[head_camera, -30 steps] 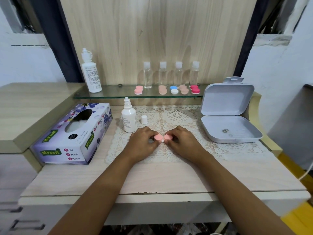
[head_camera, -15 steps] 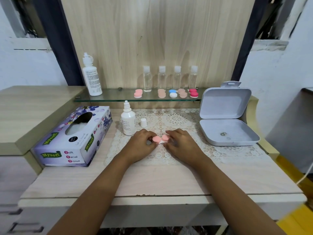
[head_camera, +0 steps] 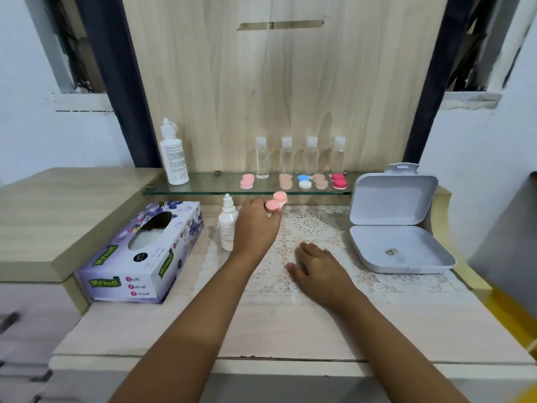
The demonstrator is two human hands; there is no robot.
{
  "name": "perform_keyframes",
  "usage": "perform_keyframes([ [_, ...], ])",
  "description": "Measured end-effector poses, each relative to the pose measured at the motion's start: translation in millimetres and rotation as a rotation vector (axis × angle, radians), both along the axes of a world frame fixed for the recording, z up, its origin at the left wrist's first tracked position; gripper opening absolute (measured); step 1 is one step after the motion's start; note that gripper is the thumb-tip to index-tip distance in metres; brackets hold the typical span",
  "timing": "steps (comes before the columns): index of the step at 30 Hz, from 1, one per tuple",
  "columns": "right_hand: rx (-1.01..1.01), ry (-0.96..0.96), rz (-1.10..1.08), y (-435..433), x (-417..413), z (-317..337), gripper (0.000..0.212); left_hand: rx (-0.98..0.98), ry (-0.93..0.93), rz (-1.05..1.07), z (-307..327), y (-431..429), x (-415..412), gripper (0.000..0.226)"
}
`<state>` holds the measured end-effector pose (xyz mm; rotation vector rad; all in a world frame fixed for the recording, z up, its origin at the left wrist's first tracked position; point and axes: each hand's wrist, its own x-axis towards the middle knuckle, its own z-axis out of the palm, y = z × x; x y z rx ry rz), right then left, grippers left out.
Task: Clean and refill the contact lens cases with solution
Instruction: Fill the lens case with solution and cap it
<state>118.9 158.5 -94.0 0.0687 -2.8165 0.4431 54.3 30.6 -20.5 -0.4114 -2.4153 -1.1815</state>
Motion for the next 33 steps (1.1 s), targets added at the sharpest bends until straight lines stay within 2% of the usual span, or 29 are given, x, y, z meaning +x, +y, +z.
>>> perform_keyframes([
  [4, -0.010, -0.009, -0.002, 1.3, -1.9, -3.5, 0.076, 0.043, 0.034, 0.087, 20.0, 17.9, -8.8, 0.027],
  [10, -0.025, -0.016, 0.008, 2.7, -3.5, -4.5, 0.079, 0.022, -0.042, 0.157, 35.6, 29.0, -34.0, 0.031],
  [17, -0.038, -0.012, 0.012, 3.6, -3.2, -4.0, 0.072, -0.071, -0.113, 0.176, 29.9, 30.5, -53.3, 0.032],
  [25, -0.026, 0.054, 0.038, 5.1, -2.9, -3.9, 0.050, -0.020, -0.143, 0.169, 24.7, 29.1, -60.1, 0.031],
  [27, -0.022, 0.074, 0.047, 5.0, -2.1, -3.6, 0.040, -0.006, -0.138, 0.161, 24.6, 27.6, -58.7, 0.033],
  [31, -0.007, 0.083, 0.054, 5.6, -2.6, -2.4, 0.044, -0.001, -0.033, 0.114, 23.8, 27.9, -47.4, 0.035],
  [33, -0.003, 0.092, 0.062, 5.9, -2.8, -2.7, 0.039, -0.044, 0.021, 0.081, 22.9, 30.8, -41.7, 0.033],
])
